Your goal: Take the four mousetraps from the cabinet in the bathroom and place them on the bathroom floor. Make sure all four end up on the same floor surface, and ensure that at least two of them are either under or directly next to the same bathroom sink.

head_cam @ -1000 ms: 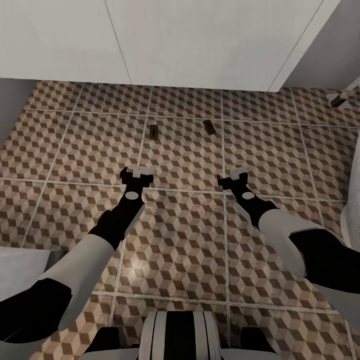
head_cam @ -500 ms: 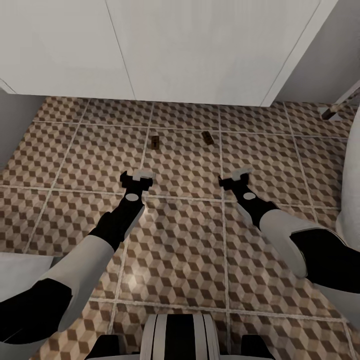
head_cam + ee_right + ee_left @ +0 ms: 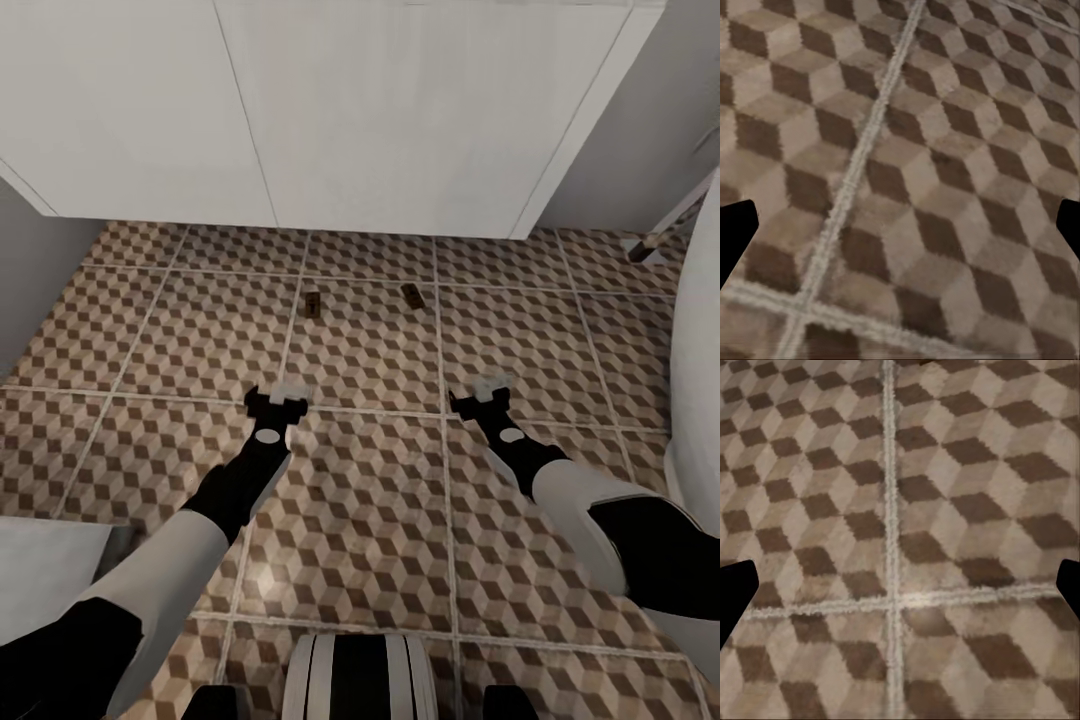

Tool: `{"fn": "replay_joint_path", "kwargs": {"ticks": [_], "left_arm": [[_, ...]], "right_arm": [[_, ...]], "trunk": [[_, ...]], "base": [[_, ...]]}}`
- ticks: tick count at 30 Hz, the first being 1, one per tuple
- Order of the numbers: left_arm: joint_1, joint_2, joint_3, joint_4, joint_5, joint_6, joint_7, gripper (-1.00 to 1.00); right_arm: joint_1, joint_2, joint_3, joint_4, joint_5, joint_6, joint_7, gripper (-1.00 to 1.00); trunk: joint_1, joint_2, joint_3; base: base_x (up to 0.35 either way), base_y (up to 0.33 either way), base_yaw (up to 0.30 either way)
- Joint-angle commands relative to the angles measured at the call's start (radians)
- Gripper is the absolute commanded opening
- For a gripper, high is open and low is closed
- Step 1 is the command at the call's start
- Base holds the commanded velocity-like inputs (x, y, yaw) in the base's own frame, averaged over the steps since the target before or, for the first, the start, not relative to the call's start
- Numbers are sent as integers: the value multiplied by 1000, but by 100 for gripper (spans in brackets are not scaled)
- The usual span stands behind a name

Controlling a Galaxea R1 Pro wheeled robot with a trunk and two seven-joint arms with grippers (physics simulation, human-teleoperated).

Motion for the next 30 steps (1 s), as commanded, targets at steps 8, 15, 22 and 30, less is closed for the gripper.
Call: {"fn": "replay_joint_path", "kwargs": {"ticks": [8, 15, 22, 30], "left_arm": [[54, 1, -4, -3, -2, 6, 6, 100], [136, 7, -3, 5, -1, -43, 6, 100], [175, 18, -3, 199, 1, -262, 8, 100], [179, 18, -3, 458, 3, -477, 7, 100]], "right_arm": [[75, -9, 3, 1, 9, -41, -8, 100], [174, -17, 4, 1, 9, -94, -9, 100], [275, -18, 4, 1, 9, -153, -9, 100], [359, -18, 4, 1, 9, -198, -9, 100]], "trunk": [[-4, 2, 31], [-7, 3, 58], [-10, 5, 85], [-14, 7, 116]], "base": [[0, 0, 0], [0, 0, 0], [0, 0, 0], [0, 0, 0]]}}
